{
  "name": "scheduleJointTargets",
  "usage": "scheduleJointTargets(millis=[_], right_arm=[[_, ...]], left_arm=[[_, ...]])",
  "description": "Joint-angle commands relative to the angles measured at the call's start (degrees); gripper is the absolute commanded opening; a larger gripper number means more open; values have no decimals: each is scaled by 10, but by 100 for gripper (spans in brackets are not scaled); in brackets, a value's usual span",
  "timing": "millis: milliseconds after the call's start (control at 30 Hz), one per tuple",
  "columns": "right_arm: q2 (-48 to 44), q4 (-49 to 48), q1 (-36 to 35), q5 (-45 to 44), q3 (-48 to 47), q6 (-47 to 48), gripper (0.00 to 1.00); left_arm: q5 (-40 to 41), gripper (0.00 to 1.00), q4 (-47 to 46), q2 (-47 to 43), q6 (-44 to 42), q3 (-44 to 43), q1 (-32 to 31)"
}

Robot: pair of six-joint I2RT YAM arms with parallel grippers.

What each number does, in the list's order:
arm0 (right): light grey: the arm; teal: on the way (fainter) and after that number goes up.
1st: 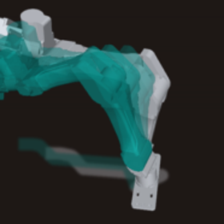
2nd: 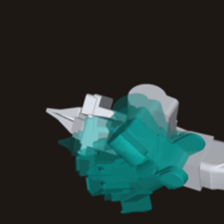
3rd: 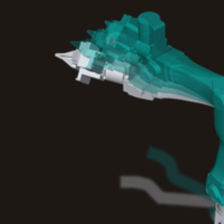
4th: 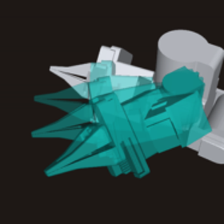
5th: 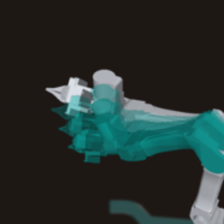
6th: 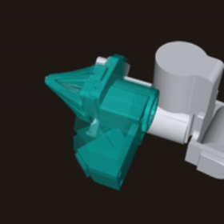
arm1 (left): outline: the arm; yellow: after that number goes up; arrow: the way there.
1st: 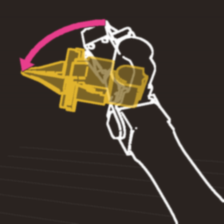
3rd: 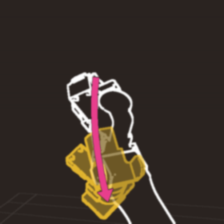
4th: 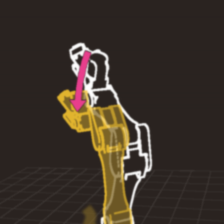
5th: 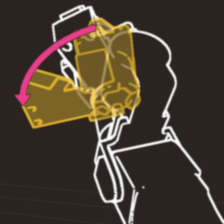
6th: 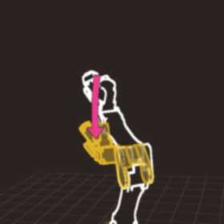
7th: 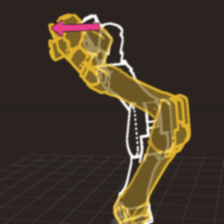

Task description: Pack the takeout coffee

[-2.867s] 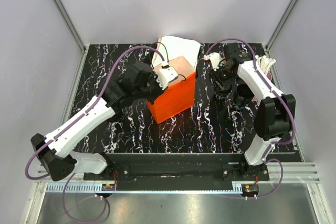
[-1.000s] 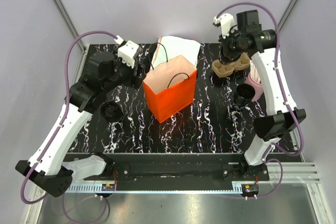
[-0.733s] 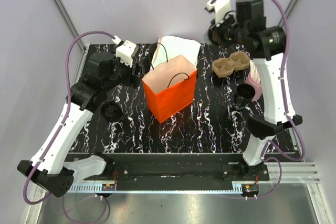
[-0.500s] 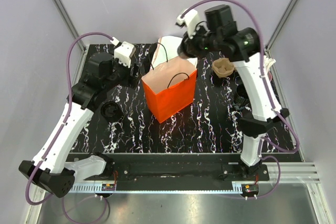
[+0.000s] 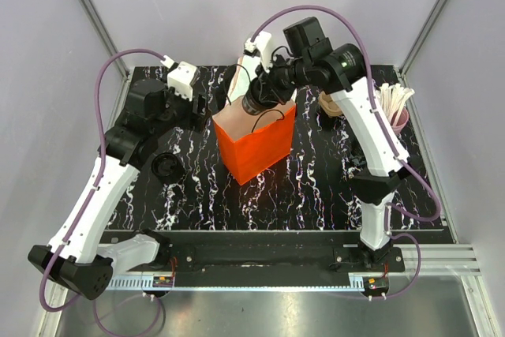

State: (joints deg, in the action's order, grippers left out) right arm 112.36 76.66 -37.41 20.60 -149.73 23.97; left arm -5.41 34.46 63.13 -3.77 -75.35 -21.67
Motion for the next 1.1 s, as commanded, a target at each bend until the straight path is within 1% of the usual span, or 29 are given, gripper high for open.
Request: scheduleJointTargets(millis=[0, 233, 333, 467, 600, 767, 1067], right_arm=[[-4, 20, -7, 28, 26, -9, 0], [31, 9, -7, 18, 30, -12, 0], [54, 11, -8, 3, 12, -13, 0], [77, 14, -6, -20, 14, -14, 0], [84, 18, -7, -18, 24, -16, 0], [83, 19, -7, -15, 35, -20, 0], [46, 24, -6, 32, 34, -17, 0]], left_arm=[[-17, 75, -33, 0, 9, -9, 2], [-27, 76, -33, -2, 2, -10, 2], [-41, 77, -33, 4, -14, -20, 3], [-48, 77, -35, 24, -39, -42, 2], [-58, 77, -70, 48, -46, -48, 2], [-66, 77, -120, 93, -43, -58, 1], [-83, 77, -156, 138, -22, -66, 1]])
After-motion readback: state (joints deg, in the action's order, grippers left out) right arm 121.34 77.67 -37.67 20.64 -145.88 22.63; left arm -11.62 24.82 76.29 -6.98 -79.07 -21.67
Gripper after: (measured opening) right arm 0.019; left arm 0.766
